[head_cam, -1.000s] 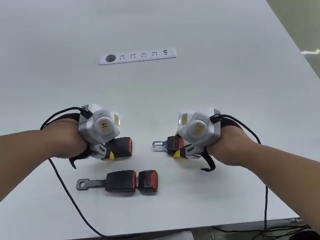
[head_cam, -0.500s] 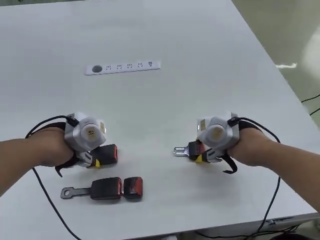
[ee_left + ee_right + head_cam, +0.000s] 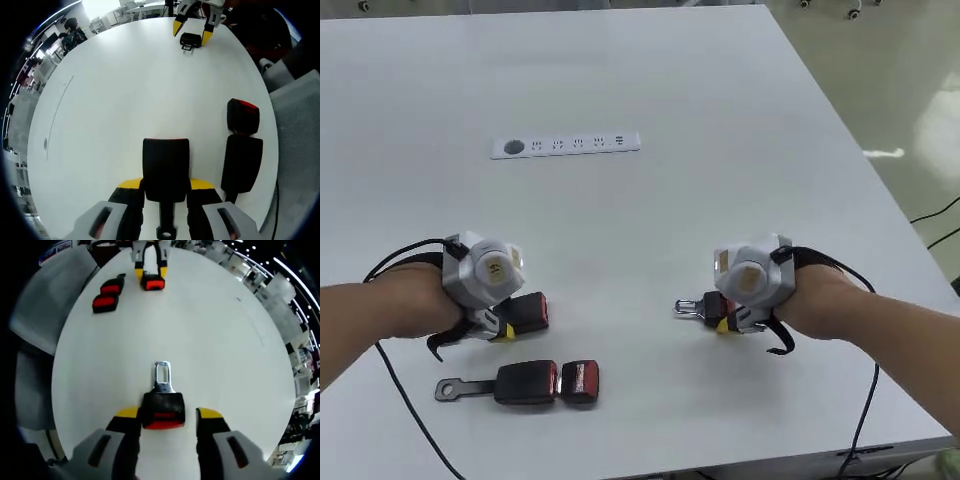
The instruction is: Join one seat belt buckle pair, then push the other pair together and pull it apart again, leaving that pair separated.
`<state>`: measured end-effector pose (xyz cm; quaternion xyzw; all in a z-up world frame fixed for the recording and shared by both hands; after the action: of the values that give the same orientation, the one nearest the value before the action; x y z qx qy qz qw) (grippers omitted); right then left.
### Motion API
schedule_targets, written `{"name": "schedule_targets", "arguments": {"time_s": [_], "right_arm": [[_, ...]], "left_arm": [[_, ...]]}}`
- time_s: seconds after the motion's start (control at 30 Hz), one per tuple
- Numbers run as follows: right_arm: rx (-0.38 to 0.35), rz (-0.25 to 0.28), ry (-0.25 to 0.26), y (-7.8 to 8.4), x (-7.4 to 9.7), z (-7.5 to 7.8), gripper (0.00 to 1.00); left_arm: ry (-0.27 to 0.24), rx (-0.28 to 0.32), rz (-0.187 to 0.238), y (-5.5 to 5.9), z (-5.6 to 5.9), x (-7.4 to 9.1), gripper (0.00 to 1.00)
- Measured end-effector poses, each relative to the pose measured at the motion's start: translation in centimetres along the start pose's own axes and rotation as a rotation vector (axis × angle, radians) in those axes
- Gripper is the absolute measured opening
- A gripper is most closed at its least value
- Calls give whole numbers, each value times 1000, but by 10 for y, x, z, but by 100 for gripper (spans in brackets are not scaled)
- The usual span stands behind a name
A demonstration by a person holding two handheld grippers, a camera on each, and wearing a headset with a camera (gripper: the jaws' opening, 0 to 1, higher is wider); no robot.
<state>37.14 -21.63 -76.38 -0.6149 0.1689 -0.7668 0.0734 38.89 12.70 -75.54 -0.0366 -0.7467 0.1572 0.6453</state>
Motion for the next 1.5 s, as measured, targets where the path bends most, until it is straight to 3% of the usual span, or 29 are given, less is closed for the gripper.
{"name": "schedule_targets", "arguments": {"time_s": [0.03, 0.17, 0.2, 0.33, 0.37, 0.47, 0.53, 0.57, 0.63, 0.7, 0.77, 0.93, 1.0, 1.1, 1.3, 1.37, 1.4, 1.5], "right_arm": [[-12, 6, 42, 1, 1, 0, 48], [-82, 43, 71, 9, 6, -7, 54], [-103, 52, 73, 11, 8, -9, 53], [-218, 145, 94, 15, 24, -25, 53], [-242, 175, 101, 16, 28, -30, 53], [-260, 183, 97, 16, 34, -43, 56], [-284, 212, 97, 11, 35, -50, 58], [-289, 225, 102, 9, 37, -52, 59], [-328, 275, 117, 3, 41, -58, 61], [-346, 306, 128, 1, 47, -64, 65], [-398, 337, 124, 1, 50, -71, 68], [-428, 353, 145, 6, 60, -84, 74], [-500, 377, 139, 9, 67, -92, 77], [-516, 385, 157, 14, 75, -96, 82], [-567, 410, 196, 25, 91, -111, 93], [-597, 400, 251, 31, 93, -114, 100], [-598, 406, 216, 32, 93, -117, 100], [-641, 421, 217, 37, 92, -122, 100]], "left_arm": [[-6, -6, 5, 0, 0, 0, 34], [-55, -9, 1, 6, 1, 5, 44], [-61, 17, 8, 7, 2, 8, 44], [-101, 54, 44, 14, 8, 26, 47], [-109, 61, 57, 17, 14, 33, 48], [-119, 75, 95, 28, 29, 47, 53], [-134, 153, 121, 35, 39, 54, 57], [-141, 184, 157, 38, 45, 60, 59], [-168, 221, 180, 46, 56, 70, 62], [-185, 220, 197, 53, 65, 78, 66], [-208, 268, 226, 59, 72, 85, 71], [-248, 425, 287, 74, 85, 98, 79], [-262, 481, 318, 80, 90, 104, 82], [-281, 538, 338, 88, 102, 114, 88], [-313, 569, 365, 104, 122, 129, 92], [-333, 577, 381, 108, 128, 132, 94], [-345, 581, 388, 110, 130, 133, 98], [-389, 600, 403, 118, 134, 136, 100]]}}
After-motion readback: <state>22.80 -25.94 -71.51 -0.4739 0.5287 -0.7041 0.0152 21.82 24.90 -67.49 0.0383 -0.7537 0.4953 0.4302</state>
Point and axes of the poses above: the centre of the closed fingertips' face, and the gripper's own axes: x roughly backward along the fingers, z roughly to its right, y roughly out of its underside, the point moved 10 cm from there along x, roughly backward along the fingers, and after that the axes turned 2 degrees about -y, right-handed, at the moved point
